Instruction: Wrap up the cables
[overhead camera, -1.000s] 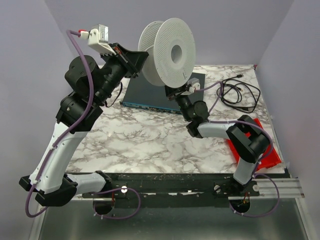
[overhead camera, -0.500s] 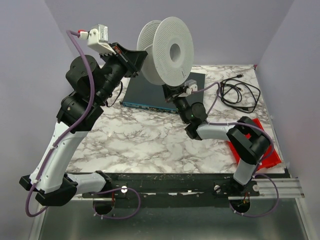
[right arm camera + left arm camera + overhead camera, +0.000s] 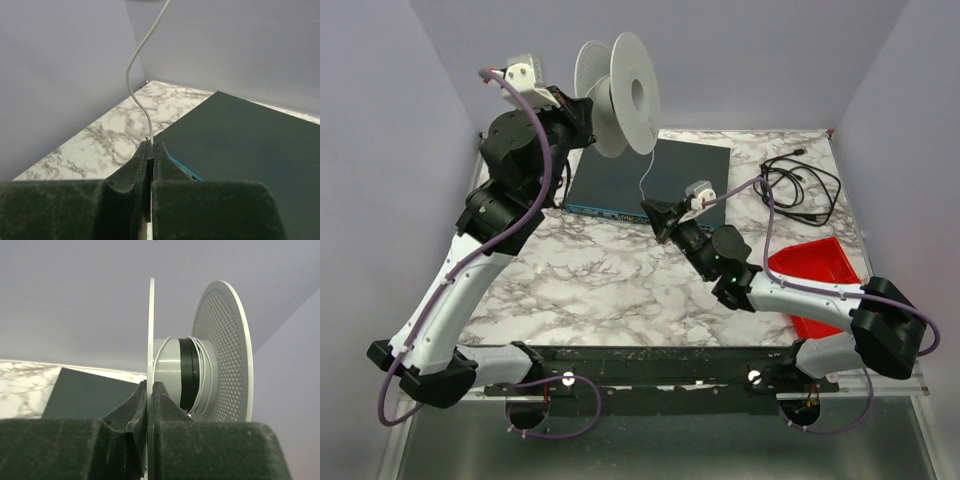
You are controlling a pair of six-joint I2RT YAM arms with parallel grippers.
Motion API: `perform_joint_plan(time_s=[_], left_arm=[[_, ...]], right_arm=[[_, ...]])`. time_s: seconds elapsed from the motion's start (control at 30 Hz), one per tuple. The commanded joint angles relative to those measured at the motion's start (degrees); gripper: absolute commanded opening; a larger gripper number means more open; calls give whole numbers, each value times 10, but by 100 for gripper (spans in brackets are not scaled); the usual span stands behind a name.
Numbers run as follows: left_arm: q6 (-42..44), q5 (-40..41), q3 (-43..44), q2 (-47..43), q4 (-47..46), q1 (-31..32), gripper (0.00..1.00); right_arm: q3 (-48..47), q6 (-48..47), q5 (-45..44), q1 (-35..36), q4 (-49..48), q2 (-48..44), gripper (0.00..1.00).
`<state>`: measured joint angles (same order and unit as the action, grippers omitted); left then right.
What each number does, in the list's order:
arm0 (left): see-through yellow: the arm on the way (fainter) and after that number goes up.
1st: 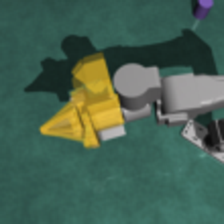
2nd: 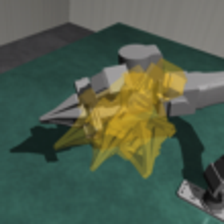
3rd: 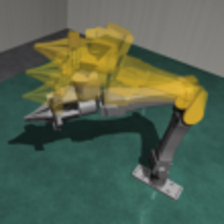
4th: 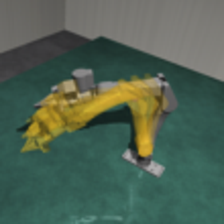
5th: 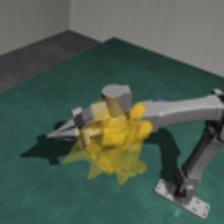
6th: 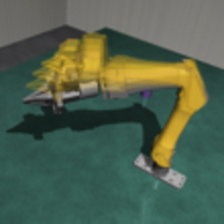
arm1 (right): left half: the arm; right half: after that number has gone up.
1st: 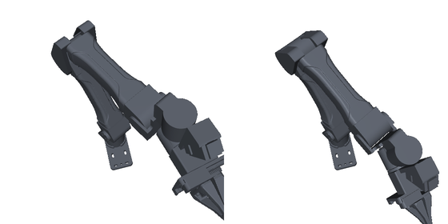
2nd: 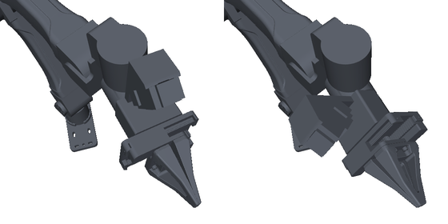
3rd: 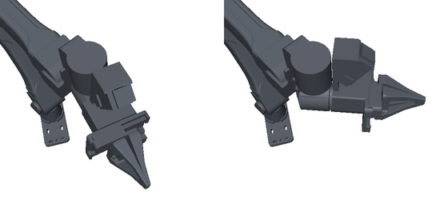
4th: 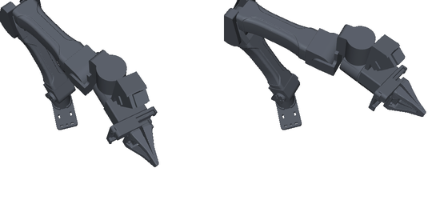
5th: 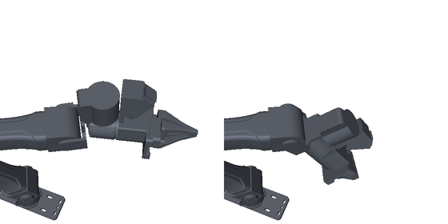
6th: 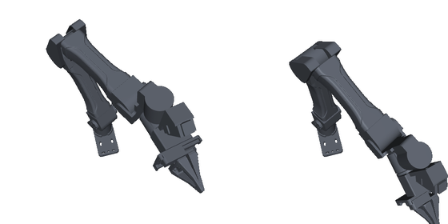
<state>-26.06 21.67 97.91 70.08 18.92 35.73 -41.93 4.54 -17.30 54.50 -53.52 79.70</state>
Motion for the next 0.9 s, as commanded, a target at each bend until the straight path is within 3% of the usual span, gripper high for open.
perform_joint_plan(time_s=[0.0, 0.23, 0.4, 0.67, 0.87], left_arm=[[52, 75, -23, 31, -79, 0, 0], [70, 112, -23, 90, -62, 5, 0], [78, 113, -49, 101, -64, 5, 0], [94, 86, -83, 101, -60, 10, 0], [116, 77, -104, 94, -60, 21, 0]], right_arm=[[-57, 4, 2, 13, 184, -36, 1], [-166, -14, 36, 26, 344, -43, 1], [-217, -66, -14, 26, 403, -51, 1], [-291, -141, -68, 25, 441, -50, 1], [-357, -153, -53, -9, 465, -27, 1]])
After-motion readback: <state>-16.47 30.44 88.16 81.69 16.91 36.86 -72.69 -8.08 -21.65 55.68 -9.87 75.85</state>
